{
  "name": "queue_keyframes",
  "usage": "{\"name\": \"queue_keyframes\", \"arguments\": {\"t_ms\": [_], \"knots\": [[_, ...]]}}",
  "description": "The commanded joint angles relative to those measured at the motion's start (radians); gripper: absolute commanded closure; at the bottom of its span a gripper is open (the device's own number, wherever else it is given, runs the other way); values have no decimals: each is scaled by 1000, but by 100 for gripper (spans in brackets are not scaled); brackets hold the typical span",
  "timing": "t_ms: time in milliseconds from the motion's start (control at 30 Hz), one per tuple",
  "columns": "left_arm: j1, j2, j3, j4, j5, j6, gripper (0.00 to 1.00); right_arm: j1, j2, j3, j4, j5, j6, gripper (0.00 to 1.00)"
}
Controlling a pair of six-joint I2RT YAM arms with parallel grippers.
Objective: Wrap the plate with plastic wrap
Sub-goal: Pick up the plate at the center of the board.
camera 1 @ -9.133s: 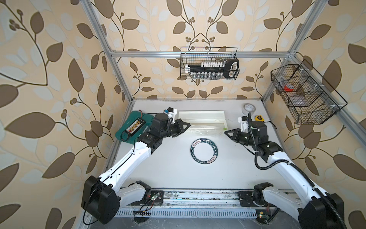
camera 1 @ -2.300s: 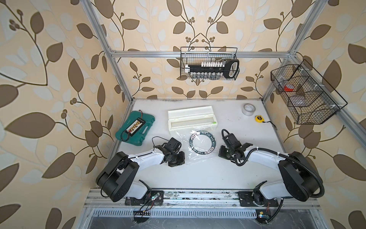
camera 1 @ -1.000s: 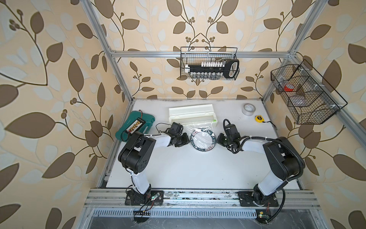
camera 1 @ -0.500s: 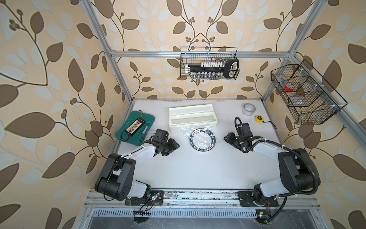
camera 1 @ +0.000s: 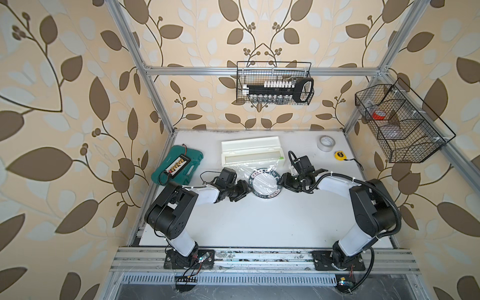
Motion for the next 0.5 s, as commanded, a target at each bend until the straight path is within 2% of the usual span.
{"name": "queue_keyframes", "arguments": {"t_ms": [0, 100, 233, 400, 467], "knots": [[-9, 71, 26, 124, 29, -33, 46, 6, 55, 16, 40, -92, 28, 45], [-17, 132, 30, 225, 58, -74, 53, 7, 94, -2, 130, -161, 64, 46], [-20, 188, 21, 336, 100, -125, 61, -2, 95, -94, 376, -258, 167, 46], [-20, 145, -10, 461, 130, -205, 73, -3, 78, -171, 604, -316, 311, 53], [-20, 108, -16, 471, 132, -213, 77, -3, 62, -186, 637, -322, 344, 59]]}}
